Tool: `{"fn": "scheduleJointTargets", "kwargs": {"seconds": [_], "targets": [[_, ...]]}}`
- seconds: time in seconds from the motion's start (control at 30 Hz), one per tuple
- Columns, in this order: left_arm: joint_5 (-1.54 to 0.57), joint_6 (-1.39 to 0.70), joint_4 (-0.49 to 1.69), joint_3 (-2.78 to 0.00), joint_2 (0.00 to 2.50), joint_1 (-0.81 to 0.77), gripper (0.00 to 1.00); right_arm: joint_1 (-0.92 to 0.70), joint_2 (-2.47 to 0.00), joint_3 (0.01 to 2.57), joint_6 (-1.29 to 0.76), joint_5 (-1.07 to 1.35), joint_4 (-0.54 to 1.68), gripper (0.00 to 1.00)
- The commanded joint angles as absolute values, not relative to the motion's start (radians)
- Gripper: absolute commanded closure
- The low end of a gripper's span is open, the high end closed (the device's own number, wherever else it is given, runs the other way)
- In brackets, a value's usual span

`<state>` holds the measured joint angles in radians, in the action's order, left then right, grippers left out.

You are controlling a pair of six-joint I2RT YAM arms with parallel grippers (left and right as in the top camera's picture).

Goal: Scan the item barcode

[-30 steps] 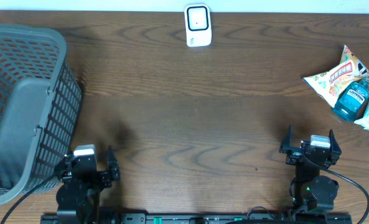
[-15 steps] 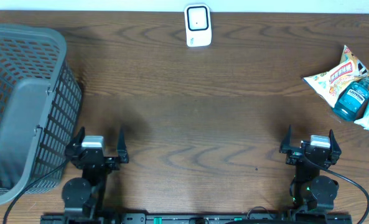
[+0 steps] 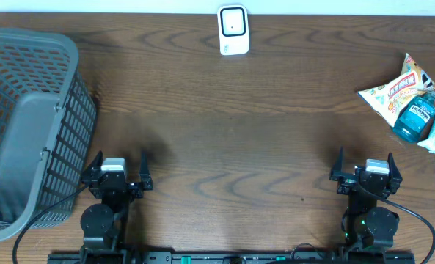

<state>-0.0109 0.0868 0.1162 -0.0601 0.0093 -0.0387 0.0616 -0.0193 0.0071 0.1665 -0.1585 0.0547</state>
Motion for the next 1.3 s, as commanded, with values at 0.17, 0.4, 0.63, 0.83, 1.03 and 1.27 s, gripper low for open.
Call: {"fn": "scheduleJointTargets", "kwargs": {"seconds": [0.17,0.4,0.63,0.83,1.03,1.27], "targets": [[0.011,0.101,0.07,-0.004,0.002,-0.033,0.02,0.062,-0.02,0.006,0.177,-0.174,0.057,0.01],[-0.006,0.102,0.07,-0.004,0.002,-0.034,0.02,0.062,-0.02,0.006,0.177,-0.174,0.057,0.01],[0.011,0.101,0.07,-0.004,0.002,-0.034,0.02,0.062,-0.02,0.006,0.177,-0.174,0.057,0.01],[0.011,0.101,0.07,-0.004,0.002,-0.034,0.02,0.062,-0.02,0.006,0.177,-0.174,0.057,0.01],[0.011,0.101,0.07,-0.004,0.002,-0.034,0.02,0.062,-0.02,0.006,0.177,-0.174,0.057,0.01],[0.011,0.101,0.07,-0.004,0.002,-0.034,0.03,0.062,-0.02,0.006,0.177,-0.174,0.057,0.01]]}}
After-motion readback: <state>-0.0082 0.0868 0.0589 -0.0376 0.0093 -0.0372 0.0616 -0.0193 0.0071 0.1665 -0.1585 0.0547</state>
